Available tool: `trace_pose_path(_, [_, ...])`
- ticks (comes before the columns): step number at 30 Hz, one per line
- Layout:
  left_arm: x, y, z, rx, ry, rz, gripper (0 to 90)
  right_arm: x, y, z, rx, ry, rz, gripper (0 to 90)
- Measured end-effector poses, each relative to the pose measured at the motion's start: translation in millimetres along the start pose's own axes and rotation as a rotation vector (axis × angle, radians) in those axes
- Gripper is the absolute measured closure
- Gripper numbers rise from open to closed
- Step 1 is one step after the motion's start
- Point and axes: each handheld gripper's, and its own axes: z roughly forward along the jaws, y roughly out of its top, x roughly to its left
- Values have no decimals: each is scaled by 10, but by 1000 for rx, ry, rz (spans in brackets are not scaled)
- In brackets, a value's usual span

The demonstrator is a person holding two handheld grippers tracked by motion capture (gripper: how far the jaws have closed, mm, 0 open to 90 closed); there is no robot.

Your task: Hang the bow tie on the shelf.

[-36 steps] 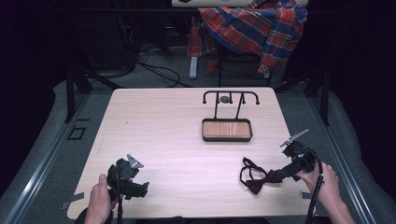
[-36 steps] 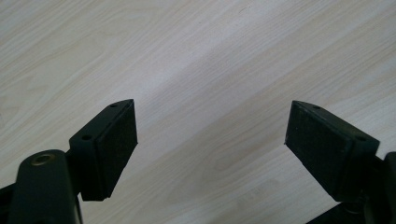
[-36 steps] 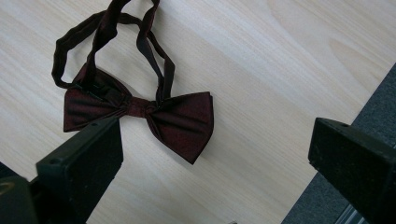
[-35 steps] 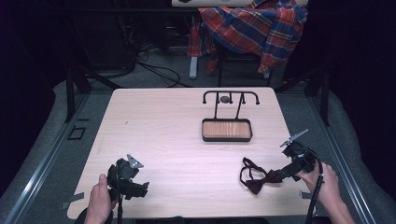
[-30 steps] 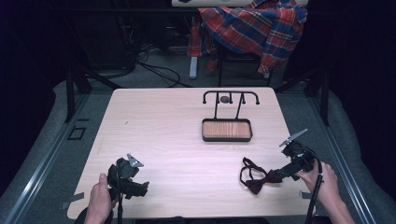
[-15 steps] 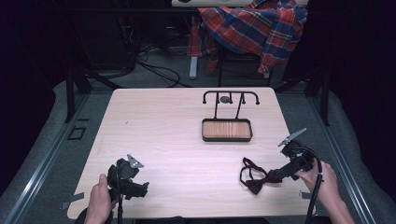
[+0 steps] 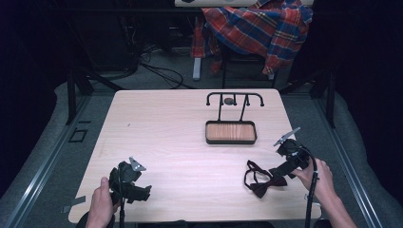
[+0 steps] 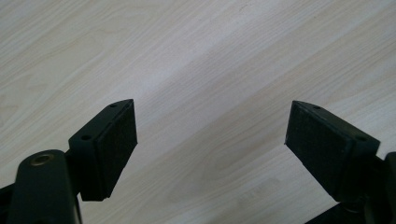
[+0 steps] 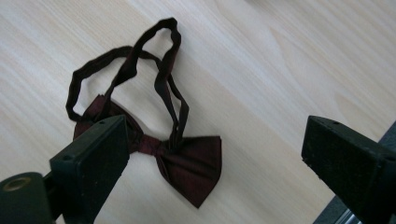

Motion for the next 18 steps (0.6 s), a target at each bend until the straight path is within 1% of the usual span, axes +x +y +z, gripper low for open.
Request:
trace_pose_path(1, [0, 0, 0, 0, 0, 0, 168, 0, 0, 0, 0, 0, 0, 78])
trace_pose_path(2, [0, 0, -1, 0, -1, -1, 168, 47, 66, 41, 2, -3, -22, 94])
trace_pose_path(3, [1, 0, 0, 0, -1, -1, 167, 71, 99, 73, 6, -4, -32, 108])
trace_pose_path(4, [5, 0, -1, 0, 0, 0, 167, 87, 127, 93, 20, -7, -46, 136])
trace_pose_path(5, [5, 0, -1, 0, 0, 0, 167, 87, 127, 93, 20, -7, -46, 136])
trace_pose_path(6, [8, -2, -1, -3, 0, -2, 167, 119, 186, 169, 38, 5, -74, 154])
trace_pose_path(7, [8, -2, -1, -3, 0, -2, 167, 119, 186, 169, 38, 5, -74, 154])
trace_pose_path(8, [9, -5, -1, -5, -3, -5, 167, 137, 219, 236, 62, 21, -94, 160])
trace_pose_path(10, [12, -4, 3, -4, -4, -8, 167, 166, 226, 317, 48, 25, -77, 175])
trace_pose_path(11, [13, -3, 3, -4, -2, -6, 167, 153, 243, 327, 63, 20, -96, 182])
trace_pose_path(13, [12, -3, 1, -4, -1, -7, 166, 143, 265, 352, 71, 8, -107, 190])
trace_pose_path(15, [13, -5, -4, -5, -3, -6, 167, 141, 283, 411, 74, 6, -99, 212])
trace_pose_path(16, [13, -6, -5, -5, -3, -6, 167, 138, 294, 430, 87, 4, -115, 234])
trace_pose_path(18, [15, -5, -4, -4, -4, -7, 167, 156, 302, 482, 70, 23, -94, 301])
